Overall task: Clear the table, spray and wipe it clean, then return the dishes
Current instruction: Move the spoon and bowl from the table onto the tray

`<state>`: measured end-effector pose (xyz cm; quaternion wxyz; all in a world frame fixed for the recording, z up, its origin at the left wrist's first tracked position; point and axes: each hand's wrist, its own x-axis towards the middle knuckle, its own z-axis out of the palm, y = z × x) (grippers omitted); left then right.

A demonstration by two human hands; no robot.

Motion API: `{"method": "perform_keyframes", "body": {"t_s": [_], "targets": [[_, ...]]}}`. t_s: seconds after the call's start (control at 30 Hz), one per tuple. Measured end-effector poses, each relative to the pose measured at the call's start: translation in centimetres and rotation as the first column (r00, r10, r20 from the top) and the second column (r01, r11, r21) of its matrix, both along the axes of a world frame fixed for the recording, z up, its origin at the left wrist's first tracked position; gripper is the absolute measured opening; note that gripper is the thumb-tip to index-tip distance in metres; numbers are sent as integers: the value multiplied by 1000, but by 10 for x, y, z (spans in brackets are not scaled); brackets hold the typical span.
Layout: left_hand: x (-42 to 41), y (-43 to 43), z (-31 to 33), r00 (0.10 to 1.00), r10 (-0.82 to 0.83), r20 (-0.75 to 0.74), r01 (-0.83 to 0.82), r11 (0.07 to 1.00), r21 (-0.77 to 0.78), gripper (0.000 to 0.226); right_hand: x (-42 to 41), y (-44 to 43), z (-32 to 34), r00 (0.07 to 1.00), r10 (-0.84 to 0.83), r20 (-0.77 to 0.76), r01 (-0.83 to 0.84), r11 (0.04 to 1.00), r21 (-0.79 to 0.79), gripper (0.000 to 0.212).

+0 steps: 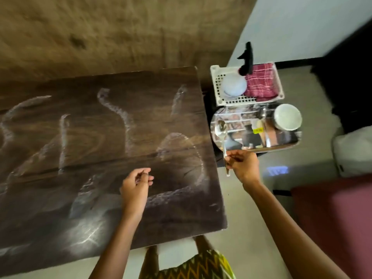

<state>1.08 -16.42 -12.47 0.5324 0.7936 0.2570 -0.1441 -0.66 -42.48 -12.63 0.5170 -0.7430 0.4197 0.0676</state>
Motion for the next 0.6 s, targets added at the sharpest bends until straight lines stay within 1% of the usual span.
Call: {"method": "perform_keyframes", "body": {"t_s": [0.1,0.2,0.33,0.4,0.47,0.6], "targets": [[6,-44,-4,999,-14,-29,13,1000,-20,16,5,-51,-10,999,-40,-36,38,998,-43,25],[11,-77,-7,998,-46,-49,44,999,-32,17,17,-89,-30,992,-98,-80,92,993,-76,15],[17,-100,-14,991,-116,-60,116,993,-14,23,38,-123,-55,991,-102,-83,80,968,-236,14],[19,-105,-16,987,-147,-66,148,989,4,24,46,-130,-60,988,-112,-111,76,956,-282,15],[18,-110,-17,983,-169,-73,170,985,13,24,51,-135,-65,984,-126,-128,85,955,-284,16],[16,-116,-16,979,-184,-92,187,982,28,26,53,-144,-82,975,-159,-155,122,967,-226,18]]}}
